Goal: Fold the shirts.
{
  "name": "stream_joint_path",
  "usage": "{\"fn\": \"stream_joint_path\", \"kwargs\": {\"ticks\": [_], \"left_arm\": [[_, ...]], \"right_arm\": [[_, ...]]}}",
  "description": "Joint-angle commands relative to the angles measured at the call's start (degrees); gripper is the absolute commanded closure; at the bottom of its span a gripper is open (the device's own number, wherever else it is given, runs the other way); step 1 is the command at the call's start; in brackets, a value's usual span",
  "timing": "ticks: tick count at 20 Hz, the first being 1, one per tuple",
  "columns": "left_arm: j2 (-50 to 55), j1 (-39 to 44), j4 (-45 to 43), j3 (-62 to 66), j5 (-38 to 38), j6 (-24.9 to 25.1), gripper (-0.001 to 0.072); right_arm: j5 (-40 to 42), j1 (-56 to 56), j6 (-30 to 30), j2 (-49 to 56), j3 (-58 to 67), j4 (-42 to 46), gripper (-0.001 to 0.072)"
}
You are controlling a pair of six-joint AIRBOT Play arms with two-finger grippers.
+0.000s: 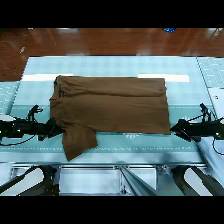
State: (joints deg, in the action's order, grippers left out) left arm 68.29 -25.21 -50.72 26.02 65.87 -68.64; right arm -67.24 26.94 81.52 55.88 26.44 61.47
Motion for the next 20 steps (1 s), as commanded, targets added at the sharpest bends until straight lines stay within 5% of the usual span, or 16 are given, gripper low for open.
{"fn": "stream_joint_path", "kwargs": {"ticks": [1,6,7,8,9,14,20], "left_arm": [[-0.1,0.0,0.4,0.1,0.8,0.0,0.0686],[-0.1,0.0,0.4,0.1,0.6,0.0,0.0686],[-0.1,0.0,0.4,0.1,0.6,0.0,0.0686],[-0.2,0.0,0.4,0.1,0.8,0.0,0.0686],[-1.1,0.0,0.4,0.1,1.6,0.6,0.0686],[-7.0,-0.8,3.8,5.3,1.7,1.4,0.0686],[-0.6,3.5,12.4,19.5,-4.9,1.2,0.0687]], "right_arm": [[1.9,0.0,-1.4,4.3,-0.2,-3.3,0.0304],[6.8,-1.7,-5.9,13.2,-0.2,-12.8,0.031],[7.7,-2.9,-7.3,14.5,0.0,-14.7,0.0396],[7.6,-4.2,-10.8,15.0,0.4,-17.9,0.0612],[6.2,-4.9,-14.0,14.6,1.4,-20.3,0.069],[0.7,-4.8,-8.9,8.3,11.6,-11.4,0.0691],[4.7,-7.7,-8.3,15.6,21.7,-16.6,0.0691]]}}
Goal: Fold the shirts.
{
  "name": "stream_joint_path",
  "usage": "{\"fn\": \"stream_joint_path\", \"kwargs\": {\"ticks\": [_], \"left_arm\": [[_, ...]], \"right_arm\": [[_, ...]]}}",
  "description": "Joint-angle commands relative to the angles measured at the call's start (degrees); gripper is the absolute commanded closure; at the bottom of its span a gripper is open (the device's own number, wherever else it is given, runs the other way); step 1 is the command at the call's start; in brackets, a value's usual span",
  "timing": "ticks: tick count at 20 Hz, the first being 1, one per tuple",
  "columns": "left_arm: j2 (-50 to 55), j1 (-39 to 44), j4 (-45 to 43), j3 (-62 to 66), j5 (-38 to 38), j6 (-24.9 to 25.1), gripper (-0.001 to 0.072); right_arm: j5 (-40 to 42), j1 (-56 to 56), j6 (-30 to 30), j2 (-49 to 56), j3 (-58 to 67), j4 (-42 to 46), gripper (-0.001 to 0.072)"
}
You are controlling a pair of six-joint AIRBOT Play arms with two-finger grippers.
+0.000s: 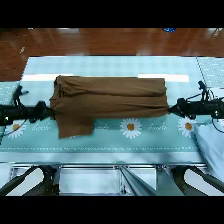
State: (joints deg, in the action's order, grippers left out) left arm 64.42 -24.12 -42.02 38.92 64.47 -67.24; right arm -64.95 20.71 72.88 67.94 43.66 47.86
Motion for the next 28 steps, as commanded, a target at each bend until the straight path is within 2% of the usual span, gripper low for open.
{"fn": "stream_joint_path", "kwargs": {"ticks": [1,10,14,18,19,20,21,25,28], "left_arm": [[6.1,3.9,3.7,9.8,-4.1,-1.3,0.0687],[36.1,10.0,3.5,44.0,-0.9,-11.3,0.0687],[44.2,10.3,3.5,54.3,-0.5,-13.3,0.0687],[47.7,10.7,3.5,56.6,0.2,-12.2,0.0682],[48.1,11.0,3.4,56.6,1.1,-11.5,0.0577],[48.4,11.2,3.0,56.6,2.9,-11.5,0.0337],[48.3,11.0,1.7,56.6,4.5,-11.6,0.0203],[46.3,5.4,-7.1,61.6,21.0,-16.3,0.0202],[39.3,1.2,-14.0,61.2,22.8,-17.1,0.0202]], "right_arm": [[3.4,-2.2,0.3,6.2,6.7,-4.4,0.0691],[4.5,-5.9,3.8,26.2,31.3,-6.3,0.0691],[5.3,-5.9,3.8,31.5,37.6,-7.2,0.069],[8.2,-7.1,3.6,34.8,39.4,-8.6,0.0688],[9.8,-7.7,3.5,35.3,39.4,-8.7,0.0591],[11.6,-8.5,3.5,35.5,39.3,-8.3,0.034],[12.9,-9.0,3.4,35.3,39.4,-7.3,0.0296],[8.4,-4.9,3.4,30.5,39.4,-6.4,0.0297],[0.7,2.4,3.9,24.3,39.3,-2.8,0.0298]]}}
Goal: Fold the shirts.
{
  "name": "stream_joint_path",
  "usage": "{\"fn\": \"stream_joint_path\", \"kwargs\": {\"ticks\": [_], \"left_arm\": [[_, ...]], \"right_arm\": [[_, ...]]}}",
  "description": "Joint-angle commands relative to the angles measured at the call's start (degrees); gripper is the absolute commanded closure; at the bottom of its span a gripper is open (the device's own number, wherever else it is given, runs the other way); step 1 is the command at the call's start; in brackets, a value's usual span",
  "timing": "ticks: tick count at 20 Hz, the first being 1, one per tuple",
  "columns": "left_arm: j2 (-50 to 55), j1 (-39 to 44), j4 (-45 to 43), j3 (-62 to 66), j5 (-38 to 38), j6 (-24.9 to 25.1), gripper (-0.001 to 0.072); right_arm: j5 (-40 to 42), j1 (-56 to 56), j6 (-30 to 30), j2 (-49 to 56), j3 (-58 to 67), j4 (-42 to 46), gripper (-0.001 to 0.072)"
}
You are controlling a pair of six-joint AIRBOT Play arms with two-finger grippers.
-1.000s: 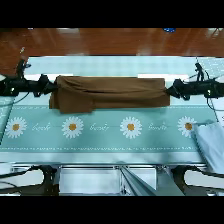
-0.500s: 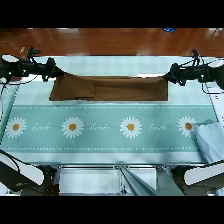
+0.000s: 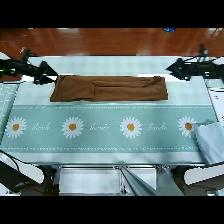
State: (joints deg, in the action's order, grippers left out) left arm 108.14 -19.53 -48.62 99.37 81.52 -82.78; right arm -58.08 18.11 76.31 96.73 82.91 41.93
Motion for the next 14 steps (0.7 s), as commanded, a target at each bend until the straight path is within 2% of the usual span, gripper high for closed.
{"fn": "stream_joint_path", "kwargs": {"ticks": [1,2,4,5,7,9,11,14], "left_arm": [[-8.0,-4.0,-9.0,-0.5,4.0,-1.5,0.0202],[-11.8,-4.0,-9.0,-2.9,1.2,-1.3,0.0202],[-19.6,-2.3,-4.8,-9.6,-2.3,3.4,0.0202],[-23.6,-0.5,-2.8,-13.9,-3.5,6.1,0.0202],[-31.3,4.2,-2.6,-22.9,-8.4,8.7,0.0202],[-37.2,8.5,-2.6,-30.6,-13.9,8.7,0.0202],[-40.0,11.9,-2.6,-35.1,-16.9,8.6,0.0202],[-39.2,14.6,-2.5,-36.2,-18.0,8.6,0.0202]], "right_arm": [[-6.6,6.7,1.6,-6.4,-0.9,6.0,0.0298],[-5.3,8.2,3.3,-8.4,-2.9,8.7,0.0298],[-1.0,9.2,5.4,-10.6,-9.6,9.6,0.0298],[0.4,9.0,5.6,-10.6,-13.5,8.0,0.0298],[4.3,7.7,3.5,-9.3,-20.5,1.8,0.0298],[3.9,7.0,-1.2,-6.4,-21.5,-5.4,0.0298],[3.0,6.9,-3.1,-4.1,-21.5,-11.4,0.0298],[1.2,6.9,-3.6,-1.9,-20.4,-11.1,0.0298]]}}
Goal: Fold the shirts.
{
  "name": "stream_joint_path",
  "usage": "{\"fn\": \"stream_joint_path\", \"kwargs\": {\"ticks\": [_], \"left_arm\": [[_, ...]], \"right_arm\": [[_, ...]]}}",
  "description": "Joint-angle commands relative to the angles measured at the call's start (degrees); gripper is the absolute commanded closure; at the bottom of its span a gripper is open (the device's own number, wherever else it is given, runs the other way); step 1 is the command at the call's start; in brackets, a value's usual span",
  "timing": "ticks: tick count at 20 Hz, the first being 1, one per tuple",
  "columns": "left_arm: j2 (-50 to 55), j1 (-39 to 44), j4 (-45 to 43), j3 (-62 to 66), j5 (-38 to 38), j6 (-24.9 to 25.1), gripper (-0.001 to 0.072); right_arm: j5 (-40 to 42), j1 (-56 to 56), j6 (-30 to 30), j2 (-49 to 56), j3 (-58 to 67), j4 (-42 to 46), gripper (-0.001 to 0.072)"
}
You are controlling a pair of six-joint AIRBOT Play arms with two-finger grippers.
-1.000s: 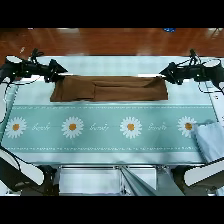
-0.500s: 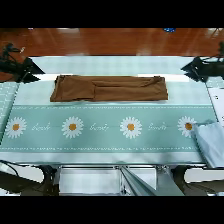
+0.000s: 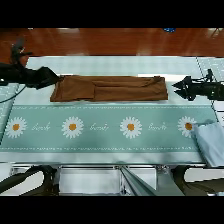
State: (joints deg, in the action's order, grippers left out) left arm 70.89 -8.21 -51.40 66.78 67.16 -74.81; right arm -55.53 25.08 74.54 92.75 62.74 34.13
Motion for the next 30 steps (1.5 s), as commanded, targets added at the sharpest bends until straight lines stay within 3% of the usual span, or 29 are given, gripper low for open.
{"fn": "stream_joint_path", "kwargs": {"ticks": [1,15,16,17,18,19,21,22,23,24,25,28,30], "left_arm": [[-1.7,3.7,0.2,-3.6,-4.0,0.6,0.0202],[-1.6,4.0,0.4,-3.6,-4.7,-0.4,0.0202],[-1.6,4.0,0.4,-3.6,-4.8,-0.4,0.0202],[-1.6,4.0,0.4,-3.6,-5.1,-0.4,0.0202],[-1.6,3.9,0.4,-3.6,-5.3,-0.4,0.0202],[-1.6,3.9,0.4,-3.6,-5.6,-0.4,0.0202],[-1.6,4.0,0.4,-3.6,-5.7,-0.3,0.0203],[-1.6,4.0,0.4,-3.6,-5.6,-0.2,0.0223],[-1.6,4.0,0.4,-3.6,-5.4,-0.2,0.0369],[-1.6,4.0,0.4,-3.6,-5.1,-0.2,0.0631],[-1.6,4.4,0.4,-3.5,-5.1,0.3,0.0686],[-1.1,9.2,0.5,-3.5,-7.2,0.7,0.0686],[1.0,15.2,0.5,-2.6,-12.8,0.7,0.0686]], "right_arm": [[-1.9,-0.1,-1.8,2.8,0.6,-3.1,0.0298],[-4.5,-10.4,2.6,13.3,12.2,1.9,0.0304],[-4.5,-11.5,2.9,13.7,13.2,1.9,0.0323],[-4.5,-12.3,2.9,13.7,14.3,2.1,0.0419],[-5.0,-12.9,2.7,13.7,15.4,2.0,0.0597],[-6.4,-13.4,1.9,13.7,16.9,2.0,0.069],[-9.6,-13.5,1.8,12.3,19.4,2.2,0.0691],[-10.3,-13.4,1.8,10.3,19.6,2.8,0.0691],[-10.9,-13.3,1.9,7.8,19.6,4.7,0.0691],[-12.0,-13.4,2.3,4.6,19.5,8.0,0.0691],[-13.4,-13.4,2.9,1.2,19.3,11.2,0.0691],[-16.4,-13.4,2.8,-11.6,15.1,15.2,0.0692],[-17.6,-13.4,2.8,-21.5,10.0,16.2,0.0691]]}}
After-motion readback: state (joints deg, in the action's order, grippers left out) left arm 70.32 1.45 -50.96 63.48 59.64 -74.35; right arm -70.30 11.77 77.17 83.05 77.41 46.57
